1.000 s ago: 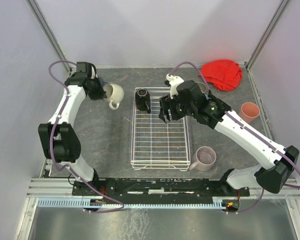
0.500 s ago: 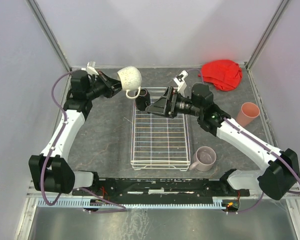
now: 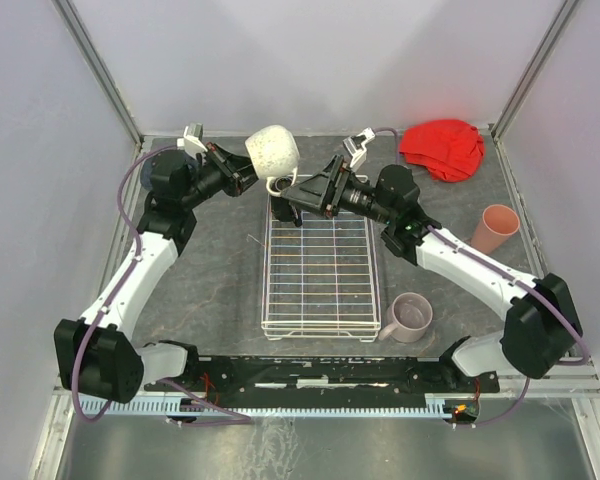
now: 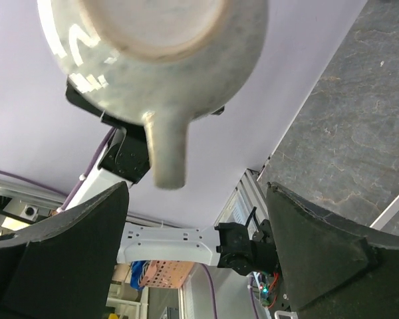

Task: Load the cups into the dish rack

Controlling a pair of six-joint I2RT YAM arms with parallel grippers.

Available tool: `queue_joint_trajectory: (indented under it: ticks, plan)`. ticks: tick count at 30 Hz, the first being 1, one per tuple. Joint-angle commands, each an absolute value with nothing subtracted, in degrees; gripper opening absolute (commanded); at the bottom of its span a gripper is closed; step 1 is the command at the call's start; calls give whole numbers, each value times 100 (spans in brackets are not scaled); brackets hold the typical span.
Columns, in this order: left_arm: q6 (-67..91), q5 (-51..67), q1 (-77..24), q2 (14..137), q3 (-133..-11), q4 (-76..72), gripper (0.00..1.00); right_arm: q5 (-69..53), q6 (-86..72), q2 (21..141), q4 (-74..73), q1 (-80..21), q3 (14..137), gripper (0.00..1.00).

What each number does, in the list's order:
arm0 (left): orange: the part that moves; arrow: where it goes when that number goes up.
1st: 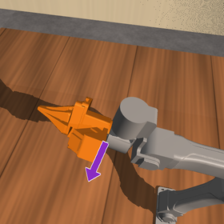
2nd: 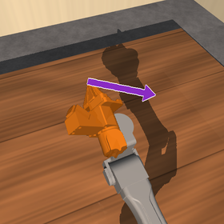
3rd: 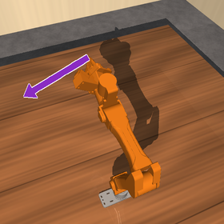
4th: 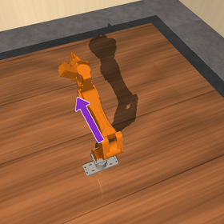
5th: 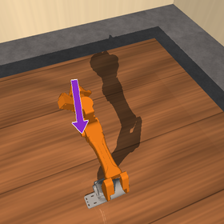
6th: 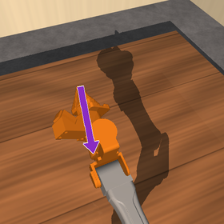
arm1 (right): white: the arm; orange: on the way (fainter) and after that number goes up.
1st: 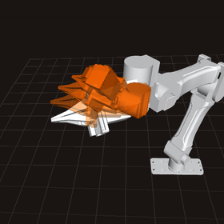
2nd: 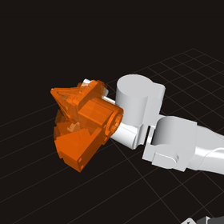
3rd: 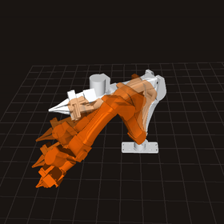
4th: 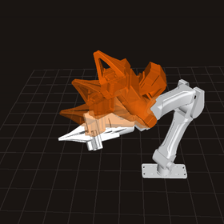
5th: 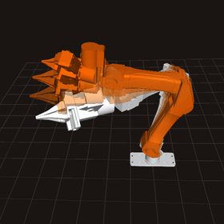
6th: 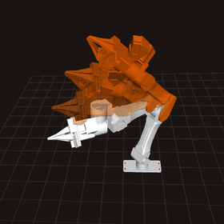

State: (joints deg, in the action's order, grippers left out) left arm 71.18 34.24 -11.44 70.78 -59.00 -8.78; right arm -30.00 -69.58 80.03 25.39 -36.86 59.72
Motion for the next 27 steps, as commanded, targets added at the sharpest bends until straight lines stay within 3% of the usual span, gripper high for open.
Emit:
queue_joint_trajectory:
  ticks: [1,8,19,27]
  plan:
    - [7514,3331,-1255,6751,-5947,-1806,3,-2872,-7026,8153,3166,-3694,6204,91]
    - [7457,3228,-1309,6680,-5796,-1778,3,-2864,-7118,8421,3293,-3693,6535,86]
    - [7384,3048,-1517,6718,-5617,-1946,3,-2949,-7526,8824,3792,-3696,6712,51]
    - [7386,3033,-1553,6764,-5597,-1969,3,-2935,-7652,8899,3935,-3692,6697,43]
